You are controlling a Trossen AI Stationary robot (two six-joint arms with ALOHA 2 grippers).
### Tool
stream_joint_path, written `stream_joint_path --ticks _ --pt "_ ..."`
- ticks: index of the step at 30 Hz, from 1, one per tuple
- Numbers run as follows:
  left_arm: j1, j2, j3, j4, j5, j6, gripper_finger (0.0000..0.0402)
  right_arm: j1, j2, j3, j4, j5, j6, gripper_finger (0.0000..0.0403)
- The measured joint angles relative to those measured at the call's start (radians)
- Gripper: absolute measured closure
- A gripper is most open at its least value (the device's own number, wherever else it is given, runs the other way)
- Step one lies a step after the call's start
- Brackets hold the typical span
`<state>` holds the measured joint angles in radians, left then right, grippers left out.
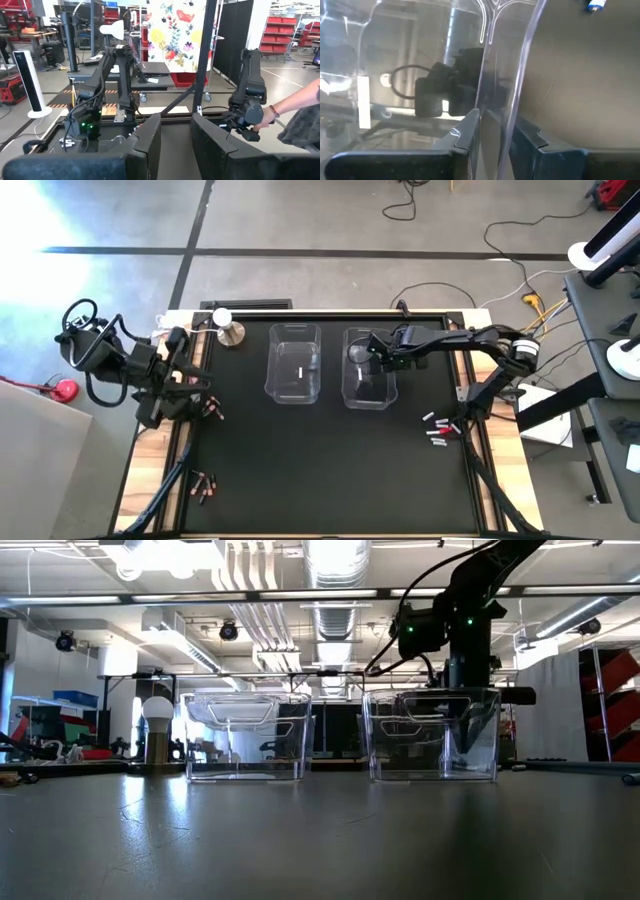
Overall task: Sort batteries
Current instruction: Move the bottom transparent bin to the top right of the table
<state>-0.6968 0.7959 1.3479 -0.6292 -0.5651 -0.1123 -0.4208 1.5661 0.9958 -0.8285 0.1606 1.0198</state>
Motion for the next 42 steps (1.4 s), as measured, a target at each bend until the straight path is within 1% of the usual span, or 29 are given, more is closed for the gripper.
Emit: stream_joint_path --ticks 5,9,14,19,22,26,29,31,34,37,42 --pt "0.0 0.011 0.0 0.0 0.0 0.0 0.0315 -0.024 0.0 0.0 0.004 0.007 -0.044 0.0334" --pt "0.0 0.015 0.0 -0.001 0.0 0.0 0.0315 -0.025 0.0 0.0 0.013 0.008 -0.07 0.0332" --pt "0.0 0.009 0.0 -0.001 0.0 -0.014 0.0315 -0.024 -0.001 0.016 0.012 0.008 -0.027 0.0315" --pt "0.0 -0.012 0.0 -0.024 0.0 -0.03 0.0315 -0.023 -0.004 0.093 -0.021 0.008 -0.002 0.0287" --pt "0.0 -0.022 0.0 -0.051 -0.002 -0.031 0.0315 -0.023 -0.008 0.179 -0.097 0.008 0.002 0.0266" --pt "0.0 -0.034 0.0 -0.077 -0.002 -0.02 0.0315 -0.023 -0.009 0.288 -0.265 0.019 0.002 0.0242" --pt "0.0 -0.04 0.0 -0.081 -0.002 -0.001 0.0315 -0.023 -0.019 0.331 -0.348 0.049 0.007 0.0229" --pt "0.0 -0.042 0.0 -0.09 -0.002 0.007 0.0315 -0.023 -0.027 0.33 -0.34 0.058 0.015 0.0224" --pt "0.0 -0.041 0.0 -0.093 -0.002 0.017 0.0315 -0.031 -0.023 0.306 -0.271 0.071 0.017 0.022" --pt "0.0 -0.04 0.0 -0.093 -0.001 0.02 0.0315 -0.063 0.008 0.292 -0.217 0.077 0.016 0.022" --pt "0.0 -0.038 0.0 -0.102 0.0 0.009 0.0315 -0.106 0.067 0.289 -0.186 0.088 0.013 0.0222"
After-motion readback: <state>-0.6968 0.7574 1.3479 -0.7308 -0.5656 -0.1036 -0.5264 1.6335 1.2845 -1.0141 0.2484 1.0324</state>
